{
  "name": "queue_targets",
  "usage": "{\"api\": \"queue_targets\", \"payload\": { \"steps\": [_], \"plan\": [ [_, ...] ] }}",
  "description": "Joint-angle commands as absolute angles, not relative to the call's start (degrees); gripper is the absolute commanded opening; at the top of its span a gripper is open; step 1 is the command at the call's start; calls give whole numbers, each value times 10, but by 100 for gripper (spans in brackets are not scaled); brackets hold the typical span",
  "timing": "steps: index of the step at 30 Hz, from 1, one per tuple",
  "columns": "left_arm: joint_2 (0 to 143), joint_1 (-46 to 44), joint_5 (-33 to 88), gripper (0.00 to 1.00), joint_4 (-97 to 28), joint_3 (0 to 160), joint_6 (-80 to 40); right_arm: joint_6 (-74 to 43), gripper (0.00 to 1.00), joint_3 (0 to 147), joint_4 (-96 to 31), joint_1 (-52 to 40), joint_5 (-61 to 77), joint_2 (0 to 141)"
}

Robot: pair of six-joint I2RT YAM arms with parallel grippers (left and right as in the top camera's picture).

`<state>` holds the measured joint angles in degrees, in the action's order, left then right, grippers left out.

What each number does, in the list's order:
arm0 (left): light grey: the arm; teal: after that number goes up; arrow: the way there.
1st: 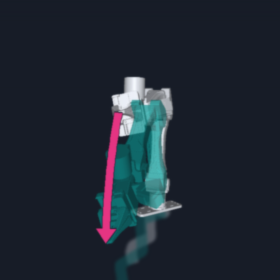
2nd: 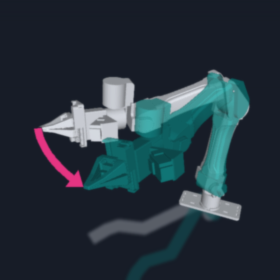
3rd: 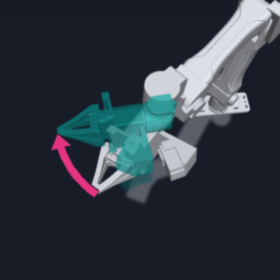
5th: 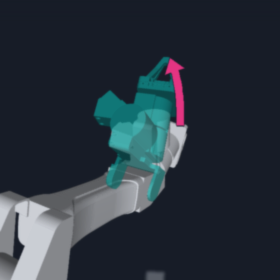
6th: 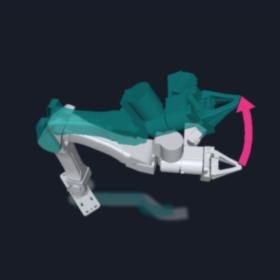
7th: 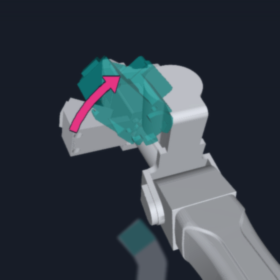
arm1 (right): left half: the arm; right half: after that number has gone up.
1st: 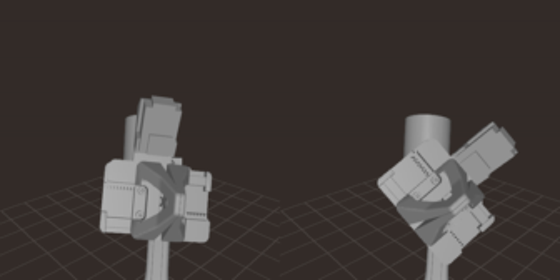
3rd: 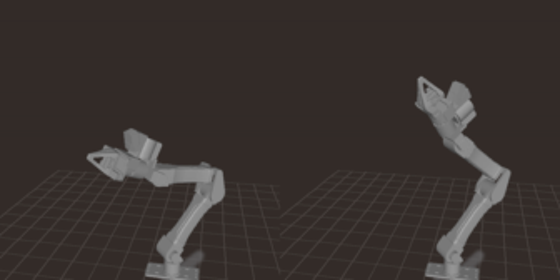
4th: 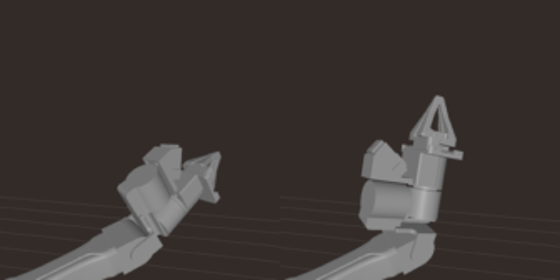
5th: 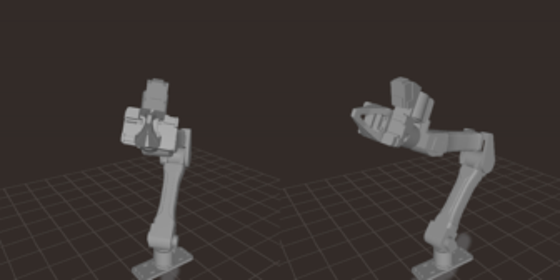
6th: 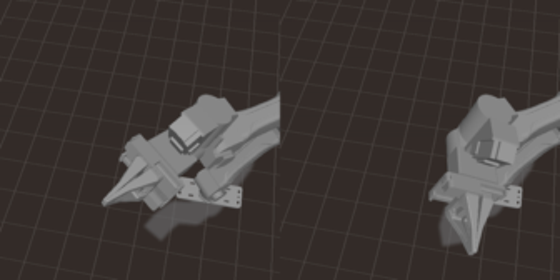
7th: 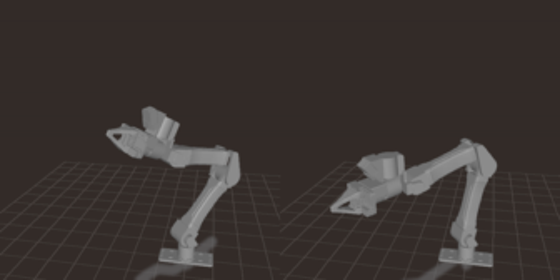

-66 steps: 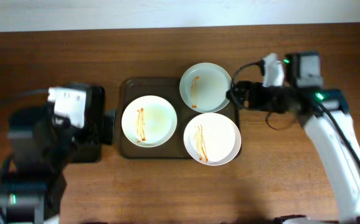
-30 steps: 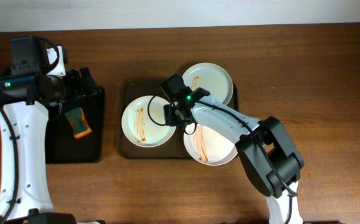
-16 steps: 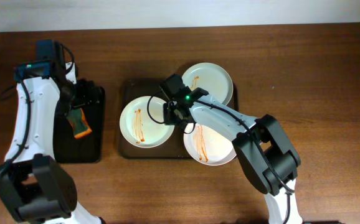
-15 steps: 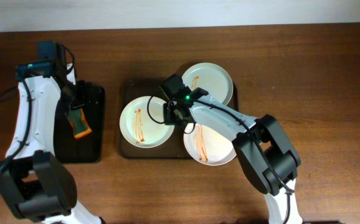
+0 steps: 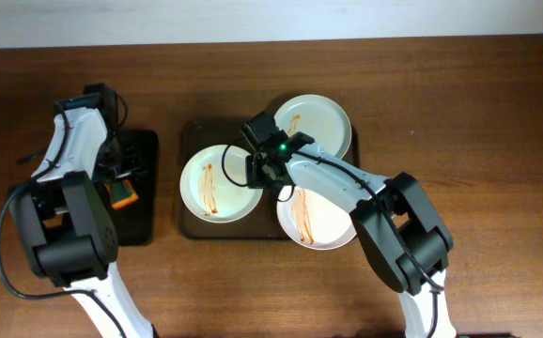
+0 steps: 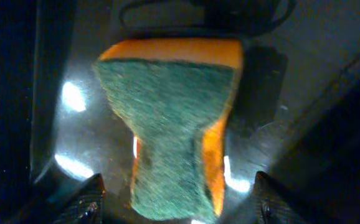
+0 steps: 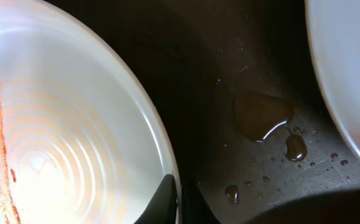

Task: Clean dirty plates on tray and stack at the side
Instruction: 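Reach left gripper to the sponge and right gripper to the left plate, then grasp the green-orange sponge with the left gripper and lift it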

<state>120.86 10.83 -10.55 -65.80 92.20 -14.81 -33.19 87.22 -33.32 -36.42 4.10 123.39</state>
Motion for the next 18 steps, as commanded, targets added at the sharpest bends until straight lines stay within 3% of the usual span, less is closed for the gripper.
{"api": "queue_targets", "payload": {
  "steps": [1,3,6,12,14,16,18],
  "plan": [
    [1220,126,-111,64,-649,925,-156,-335,4,873,-338,-368,29,1260],
    [1220,125,-98,56,-641,922,-138,-335,4,873,-338,-368,29,1260],
    [1221,126,-100,56,-632,910,-136,-335,4,873,-338,-368,29,1260],
    [1221,130,-99,43,-604,885,-136,-335,4,873,-338,-368,29,1260],
    [1221,129,-99,17,-598,881,-136,-335,4,873,-338,-368,29,1260],
    [1221,129,-99,5,-598,881,-136,-335,4,873,-338,-368,29,1260],
    [1221,129,-99,2,-598,881,-136,-335,5,873,-338,-368,29,1260]
  ]
}}
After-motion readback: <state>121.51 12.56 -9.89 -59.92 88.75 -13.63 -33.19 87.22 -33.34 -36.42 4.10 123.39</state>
